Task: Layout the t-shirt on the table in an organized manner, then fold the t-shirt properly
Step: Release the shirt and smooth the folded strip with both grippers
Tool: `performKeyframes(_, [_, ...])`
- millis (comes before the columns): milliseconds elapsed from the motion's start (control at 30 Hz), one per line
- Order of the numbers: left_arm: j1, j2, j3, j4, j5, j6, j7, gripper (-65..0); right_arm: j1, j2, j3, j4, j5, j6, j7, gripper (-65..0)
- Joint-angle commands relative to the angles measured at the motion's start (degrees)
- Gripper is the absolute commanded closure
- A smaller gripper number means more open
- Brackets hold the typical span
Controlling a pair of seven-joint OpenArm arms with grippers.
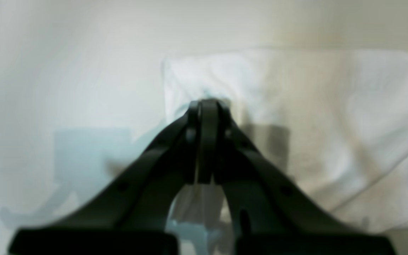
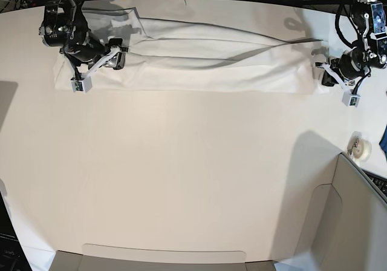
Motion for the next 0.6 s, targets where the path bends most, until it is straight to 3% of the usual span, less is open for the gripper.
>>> performKeyframes(0, [-0.7,-2.3,-2.0,0.8,0.0,0.3,-0.9,-0.4,0.2,1.2,0.3,0.9,0.2,0.4,0.7,-36.4])
performKeyframes(67, [-0.7,-2.4,-4.0,0.8,-0.1,0.3,-0.8,-5.2,0.5,2.6,0.5,0.9,0.2,0.4,0.7,-36.4])
performKeyframes(200, [0.0,-2.2,-9.6,0.9,-0.4,0.3,-0.4,-21.9,1.6,5.5,0.5,0.9,0.2,0.4,0.7,-36.4])
performKeyframes(267, [0.0,-2.1,-11.4,0.9,-0.6,0.2,2.1,-26.7,2.0,6.9,0.5,0.9,0.2,0.5,0.7,-36.4])
performKeyframes(567, [0.0,-1.3,-15.6,-3.5,-14.2,0.1,12.8,-26.4,5.2,10.0,0.2,0.9,0.2,0.5,0.7,-36.4])
